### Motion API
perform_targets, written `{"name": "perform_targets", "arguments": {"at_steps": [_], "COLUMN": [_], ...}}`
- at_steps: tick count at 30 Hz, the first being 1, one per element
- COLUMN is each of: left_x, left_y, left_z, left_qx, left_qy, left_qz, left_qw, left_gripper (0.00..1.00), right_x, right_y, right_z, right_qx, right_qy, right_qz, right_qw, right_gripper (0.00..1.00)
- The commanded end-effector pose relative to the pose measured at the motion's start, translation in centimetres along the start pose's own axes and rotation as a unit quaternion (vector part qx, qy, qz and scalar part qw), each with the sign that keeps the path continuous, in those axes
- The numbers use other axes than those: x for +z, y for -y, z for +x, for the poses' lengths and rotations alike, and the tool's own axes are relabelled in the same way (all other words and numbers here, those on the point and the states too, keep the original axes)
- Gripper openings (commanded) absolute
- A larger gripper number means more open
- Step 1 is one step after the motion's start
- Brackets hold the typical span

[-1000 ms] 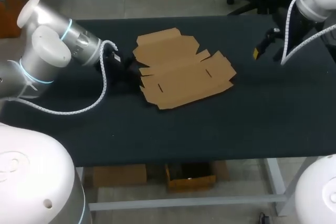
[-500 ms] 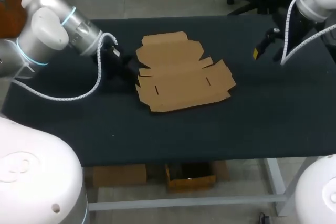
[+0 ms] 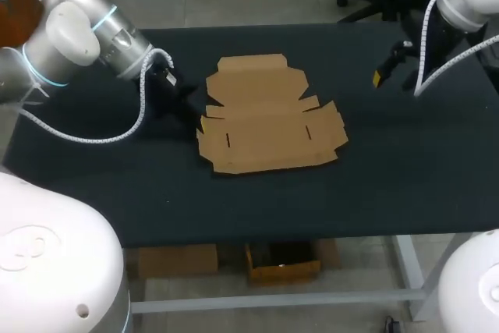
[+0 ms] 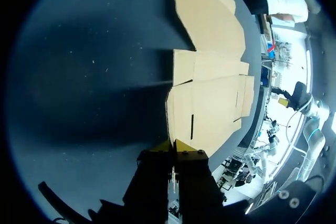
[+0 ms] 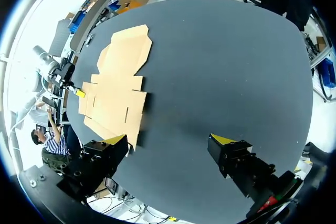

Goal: Assemble the packaging by folding the flat box into shape, placing the metal phone stand inside, and closing the box properly

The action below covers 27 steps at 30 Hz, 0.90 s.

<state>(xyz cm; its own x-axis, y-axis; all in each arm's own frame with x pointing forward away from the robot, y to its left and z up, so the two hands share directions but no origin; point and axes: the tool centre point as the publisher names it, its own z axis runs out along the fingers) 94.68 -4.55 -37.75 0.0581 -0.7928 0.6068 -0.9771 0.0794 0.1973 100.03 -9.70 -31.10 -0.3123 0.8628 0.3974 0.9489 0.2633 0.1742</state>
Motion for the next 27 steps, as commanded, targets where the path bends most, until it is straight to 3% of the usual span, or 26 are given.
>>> {"name": "perform_targets", "arguments": {"at_steps": [1,14,15,16,17,18,19,21,27], "left_x": [-0.1,-0.2,-0.2,-0.2,-0.3,-0.3,-0.4,-0.6,-1.5], "left_y": [-0.6,-1.3,-1.4,-1.4,-1.5,-1.5,-1.6,-1.8,-2.4], "left_z": [-0.1,-0.6,-0.6,-0.6,-0.5,-0.4,-0.3,-0.2,0.3], "left_qx": [0.004,0.028,0.028,0.029,0.027,0.026,0.028,0.019,0.015], "left_qy": [0.001,0.005,0.008,0.009,0.012,0.013,0.014,0.027,0.014], "left_qz": [0.001,-0.014,-0.010,-0.008,0.000,0.009,0.021,0.065,0.147], "left_qw": [1.000,0.999,1.000,1.000,1.000,1.000,0.999,0.997,0.989], "left_gripper": [0.00,0.00,0.05,0.33,0.49,0.82,1.00,1.00,1.00], "right_x": [-0.1,-0.3,-0.3,-0.2,-0.2,-0.2,-0.1,0.0,0.3], "right_y": [0.7,2.2,2.3,2.3,2.3,2.3,2.3,2.4,2.3], "right_z": [0.3,0.8,0.8,0.8,0.7,0.7,0.7,0.7,0.5], "right_qx": [-0.002,0.010,0.011,0.011,0.012,0.012,0.012,0.012,0.012], "right_qy": [0.002,0.002,0.001,0.001,0.001,0.000,-0.001,-0.002,-0.007], "right_qz": [-0.006,-0.006,-0.007,-0.007,-0.007,-0.007,-0.007,-0.008,-0.006], "right_qw": [1.000,1.000,1.000,1.000,1.000,1.000,1.000,1.000,1.000], "right_gripper": [1.00,1.00,1.00,1.00,1.00,1.00,1.00,1.00,1.00]}}
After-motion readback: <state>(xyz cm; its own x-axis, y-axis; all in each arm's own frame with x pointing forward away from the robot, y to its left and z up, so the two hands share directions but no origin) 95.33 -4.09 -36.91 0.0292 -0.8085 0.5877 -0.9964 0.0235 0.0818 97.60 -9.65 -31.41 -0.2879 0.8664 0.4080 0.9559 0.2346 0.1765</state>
